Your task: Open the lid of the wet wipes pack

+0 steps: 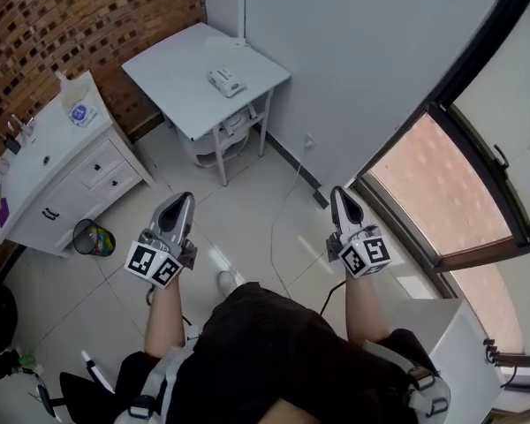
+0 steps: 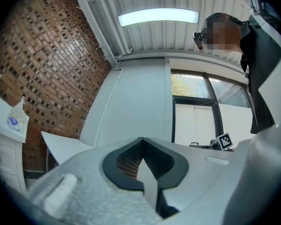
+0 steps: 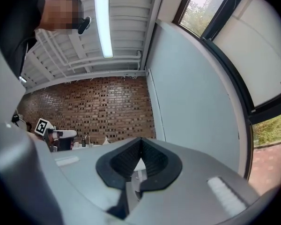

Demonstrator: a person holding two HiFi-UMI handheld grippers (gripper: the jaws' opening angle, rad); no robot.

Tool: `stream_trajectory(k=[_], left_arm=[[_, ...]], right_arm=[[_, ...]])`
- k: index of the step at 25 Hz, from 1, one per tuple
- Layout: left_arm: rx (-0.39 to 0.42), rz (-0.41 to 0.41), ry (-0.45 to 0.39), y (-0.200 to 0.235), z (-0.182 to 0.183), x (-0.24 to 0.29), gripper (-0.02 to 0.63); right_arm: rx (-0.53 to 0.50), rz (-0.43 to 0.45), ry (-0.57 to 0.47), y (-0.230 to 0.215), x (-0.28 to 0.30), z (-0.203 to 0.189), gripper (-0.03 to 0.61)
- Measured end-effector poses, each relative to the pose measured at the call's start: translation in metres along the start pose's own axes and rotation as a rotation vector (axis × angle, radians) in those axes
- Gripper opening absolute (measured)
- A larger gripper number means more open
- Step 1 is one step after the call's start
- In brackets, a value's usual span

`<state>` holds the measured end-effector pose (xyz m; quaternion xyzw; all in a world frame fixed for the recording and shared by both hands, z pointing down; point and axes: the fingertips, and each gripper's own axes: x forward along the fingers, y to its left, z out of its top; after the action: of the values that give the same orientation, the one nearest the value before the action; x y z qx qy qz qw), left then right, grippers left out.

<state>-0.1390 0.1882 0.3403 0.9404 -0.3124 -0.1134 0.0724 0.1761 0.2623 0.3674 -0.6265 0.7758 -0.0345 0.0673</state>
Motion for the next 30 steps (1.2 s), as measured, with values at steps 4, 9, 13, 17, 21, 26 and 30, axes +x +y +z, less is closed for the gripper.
stream_trajectory(k=[4, 9, 13, 17, 21, 26, 30], left_arm=[[-0.016, 0.061, -0.008, 0.040, 0.004, -0.013, 0.000], [-0.067, 0.113, -0.028, 0.093, 0.002, -0.038, 0.000], [-0.028, 0.123, -0.032, 0.124, 0.009, -0.044, 0.000], [0.010, 0.134, -0.025, 0.144, 0.018, -0.048, 0.000], [-0.010, 0.162, -0.054, 0.162, 0.027, -0.056, 0.000], [-0.023, 0.204, -0.048, 0.177, 0.021, -0.060, 0.000], [-0.006, 0.263, -0.051, 0.191, 0.024, -0.061, 0.000]], right_arm=[[-0.006, 0.029, 0.016, 0.016, 0.039, -0.007, 0.006], [-0.015, 0.064, 0.015, 0.046, 0.082, -0.016, 0.005], [-0.028, 0.078, 0.015, 0.065, 0.114, -0.019, 0.006], [-0.018, 0.107, 0.025, 0.085, 0.142, -0.023, 0.006], [0.012, 0.164, 0.034, 0.108, 0.171, -0.024, 0.006], [0.016, 0.221, 0.061, 0.119, 0.199, -0.035, 0.006], [0.050, 0.254, 0.067, 0.113, 0.226, -0.041, 0.006]])
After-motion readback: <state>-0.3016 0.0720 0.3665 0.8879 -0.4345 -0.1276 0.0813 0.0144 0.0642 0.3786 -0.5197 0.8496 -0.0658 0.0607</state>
